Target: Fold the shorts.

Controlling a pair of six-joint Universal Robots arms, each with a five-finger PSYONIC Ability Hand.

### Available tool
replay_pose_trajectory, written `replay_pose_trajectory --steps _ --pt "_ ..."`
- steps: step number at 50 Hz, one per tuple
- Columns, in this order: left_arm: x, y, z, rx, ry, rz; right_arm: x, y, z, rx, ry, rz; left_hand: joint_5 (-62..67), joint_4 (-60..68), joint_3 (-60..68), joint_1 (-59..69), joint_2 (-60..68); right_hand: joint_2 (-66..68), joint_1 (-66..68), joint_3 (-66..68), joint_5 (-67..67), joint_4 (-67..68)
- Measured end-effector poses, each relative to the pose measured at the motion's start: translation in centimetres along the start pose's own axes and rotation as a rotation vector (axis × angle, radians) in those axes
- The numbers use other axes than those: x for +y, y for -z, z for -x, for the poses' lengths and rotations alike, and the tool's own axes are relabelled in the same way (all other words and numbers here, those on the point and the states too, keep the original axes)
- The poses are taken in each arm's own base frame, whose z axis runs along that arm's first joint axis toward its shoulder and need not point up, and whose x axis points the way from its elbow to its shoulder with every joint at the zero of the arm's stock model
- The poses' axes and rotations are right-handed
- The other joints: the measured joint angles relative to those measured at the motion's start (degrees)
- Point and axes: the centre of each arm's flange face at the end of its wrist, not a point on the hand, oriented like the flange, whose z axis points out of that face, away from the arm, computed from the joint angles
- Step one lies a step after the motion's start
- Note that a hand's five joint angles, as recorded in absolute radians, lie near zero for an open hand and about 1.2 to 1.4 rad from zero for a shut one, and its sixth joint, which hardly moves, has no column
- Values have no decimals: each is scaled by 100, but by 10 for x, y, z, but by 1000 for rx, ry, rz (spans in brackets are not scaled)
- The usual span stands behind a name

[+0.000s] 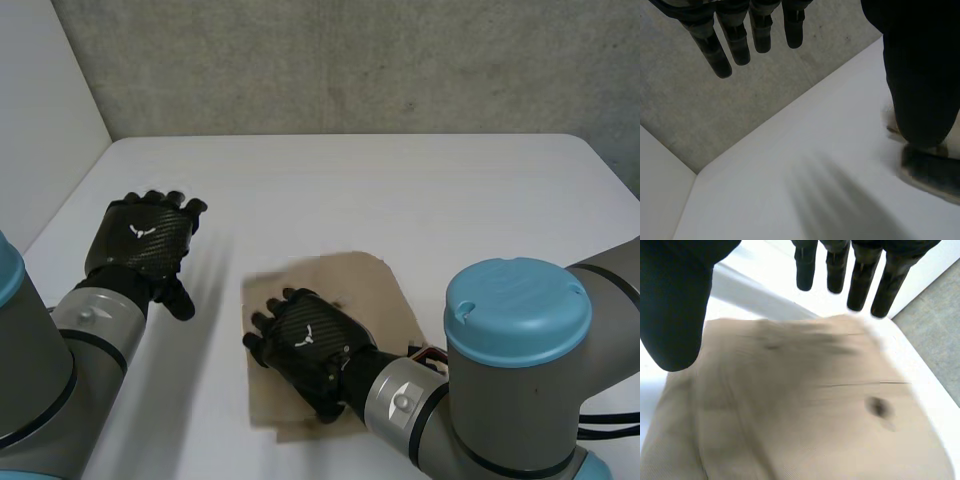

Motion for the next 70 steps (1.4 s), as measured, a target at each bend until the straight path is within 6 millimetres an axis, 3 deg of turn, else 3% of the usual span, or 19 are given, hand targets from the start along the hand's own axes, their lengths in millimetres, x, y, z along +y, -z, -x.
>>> replay_pose_trajectory --steps 3,7,9,11,16,17,24,28,33,39,43,48,56,57,58,59,60,66,70 --pt "-4 -1 0 -3 2 -14 -10 5 -12 46 -16 -43 0 0 0 0 0 -156 -39 -221 -157 -108" --pt "-17 -4 0 -5 11 -58 -35 23 -47 176 -107 -153 0 0 0 0 0 -156 -39 -221 -160 -108" --pt "-19 -5 0 -4 12 -65 -37 25 -52 190 -123 -164 0 0 0 0 0 -156 -39 -221 -160 -108" --pt "-30 -5 -4 5 20 -101 -46 40 -79 273 -241 -228 0 0 0 0 0 -156 -39 -222 -160 -108" --pt "-37 -5 -17 43 31 -123 -48 51 -102 333 -359 -261 0 0 0 0 0 -156 -39 -222 -160 -108" --pt "-37 -4 -32 87 41 -120 -41 52 -110 351 -411 -243 0 0 0 0 0 -156 -39 -221 -160 -108" --pt "-13 -4 -71 198 62 -23 0 33 -111 327 -508 -72 0 0 0 0 0 -156 -39 -221 -160 -108" --pt "11 -6 -85 232 68 75 28 19 -105 302 -526 48 0 0 0 0 0 -156 -39 -222 -160 -108" --pt "59 -9 -98 254 67 271 77 -4 -95 310 -522 240 0 0 0 0 0 -156 -39 -221 -157 -108" --pt "79 -12 -100 249 56 346 94 -10 -94 329 -518 304 0 0 0 -169 -78 -156 -105 -221 -157 -108" --pt "80 -15 -96 230 49 353 88 -9 -101 352 -507 286 -3 -1 -24 -190 -174 -156 -106 -221 -157 -108" --pt "59 -15 -88 212 61 295 65 -1 -114 389 -480 212 -7 -1 -24 -198 -174 -156 -106 -222 -157 -108" --pt "-60 4 -44 150 177 -47 -13 38 -159 572 -425 -44 -6 0 -24 -198 -174 -156 -106 -222 -157 -108" --pt "-60 4 -44 150 177 -47 -13 38 -159 572 -425 -44 -6 0 -24 -198 -174 -156 -106 -222 -157 -108" --pt "-82 8 -29 119 203 -114 -27 52 -171 647 -429 -96 -7 0 -24 -198 -174 -156 -106 -222 -157 -108" --pt "-82 8 -29 119 203 -114 -27 52 -171 647 -429 -96 -7 0 -24 -198 -174 -156 -106 -222 -157 -108" --pt "-101 10 -10 77 223 -165 -39 69 -185 744 -436 -144 -7 0 -24 -198 -174 -156 -106 -221 -157 -108" --pt "-120 1 36 -9 239 -157 -50 102 -213 937 -445 -166 -10 0 -24 -198 -174 -156 -106 -222 -157 -108" --pt "-119 -4 49 -16 249 -129 -48 110 -220 976 -449 -139 -7 0 -24 -198 -174 -156 -106 -222 -157 -108"
